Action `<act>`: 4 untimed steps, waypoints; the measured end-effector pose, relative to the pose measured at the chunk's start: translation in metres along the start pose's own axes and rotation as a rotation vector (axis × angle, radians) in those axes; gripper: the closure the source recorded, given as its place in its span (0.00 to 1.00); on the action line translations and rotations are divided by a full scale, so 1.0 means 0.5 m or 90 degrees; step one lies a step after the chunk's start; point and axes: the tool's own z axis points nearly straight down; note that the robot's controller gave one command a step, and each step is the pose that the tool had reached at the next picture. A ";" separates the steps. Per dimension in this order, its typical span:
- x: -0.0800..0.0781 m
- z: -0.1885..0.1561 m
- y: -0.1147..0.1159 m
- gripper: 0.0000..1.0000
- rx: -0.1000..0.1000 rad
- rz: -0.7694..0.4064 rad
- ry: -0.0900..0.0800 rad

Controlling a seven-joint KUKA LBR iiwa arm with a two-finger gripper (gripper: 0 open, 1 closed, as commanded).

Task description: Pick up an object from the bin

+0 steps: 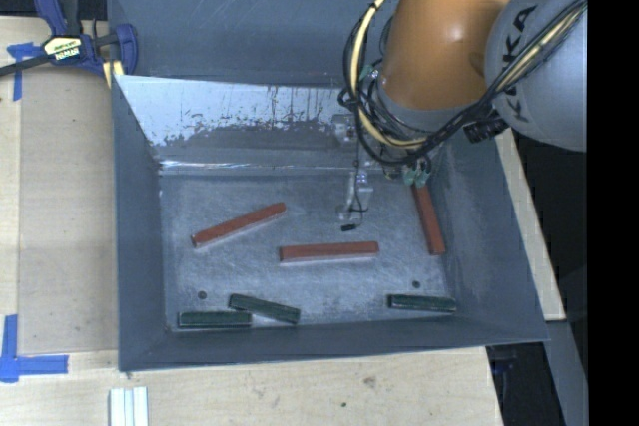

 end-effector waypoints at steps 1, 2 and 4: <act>0.000 0.000 0.000 0.00 0.000 0.000 0.000; 0.054 0.204 0.073 0.00 -0.002 -0.019 0.000; 0.067 0.269 0.090 0.00 0.001 -0.079 -0.001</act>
Offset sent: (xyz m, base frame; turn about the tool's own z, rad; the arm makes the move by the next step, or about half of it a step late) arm -0.0678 0.0583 -0.0981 0.0423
